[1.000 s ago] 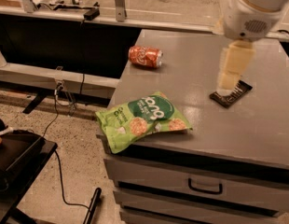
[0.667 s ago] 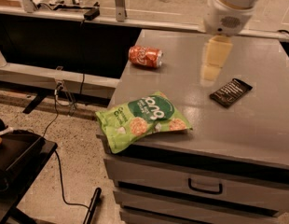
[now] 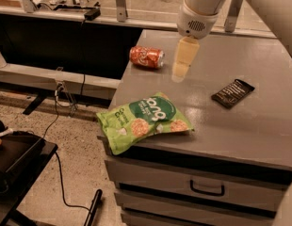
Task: Place coke can upright
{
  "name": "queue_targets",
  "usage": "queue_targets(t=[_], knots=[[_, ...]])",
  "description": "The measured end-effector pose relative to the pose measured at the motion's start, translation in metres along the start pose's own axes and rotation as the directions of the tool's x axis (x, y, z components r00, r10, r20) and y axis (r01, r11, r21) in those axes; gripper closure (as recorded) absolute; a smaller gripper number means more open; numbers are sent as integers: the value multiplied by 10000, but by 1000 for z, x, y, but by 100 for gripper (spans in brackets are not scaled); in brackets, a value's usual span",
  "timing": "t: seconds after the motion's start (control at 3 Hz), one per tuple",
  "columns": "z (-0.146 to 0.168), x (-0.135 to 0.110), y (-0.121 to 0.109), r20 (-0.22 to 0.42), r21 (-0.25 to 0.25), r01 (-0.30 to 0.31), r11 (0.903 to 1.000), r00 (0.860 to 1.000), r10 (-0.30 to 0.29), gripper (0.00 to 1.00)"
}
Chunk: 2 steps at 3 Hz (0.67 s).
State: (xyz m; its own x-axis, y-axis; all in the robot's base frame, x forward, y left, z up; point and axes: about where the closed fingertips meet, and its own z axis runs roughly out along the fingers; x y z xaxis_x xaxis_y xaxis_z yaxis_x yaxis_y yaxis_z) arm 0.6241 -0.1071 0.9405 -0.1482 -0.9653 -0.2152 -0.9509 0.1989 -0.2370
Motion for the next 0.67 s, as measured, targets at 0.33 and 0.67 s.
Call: queue_targets(t=[0.33,0.67], knots=[[17,-23,-13,134,99,-243,9997,9996,242,0],[34,-44,-24,209,132,-463,9988,9987,461,0]])
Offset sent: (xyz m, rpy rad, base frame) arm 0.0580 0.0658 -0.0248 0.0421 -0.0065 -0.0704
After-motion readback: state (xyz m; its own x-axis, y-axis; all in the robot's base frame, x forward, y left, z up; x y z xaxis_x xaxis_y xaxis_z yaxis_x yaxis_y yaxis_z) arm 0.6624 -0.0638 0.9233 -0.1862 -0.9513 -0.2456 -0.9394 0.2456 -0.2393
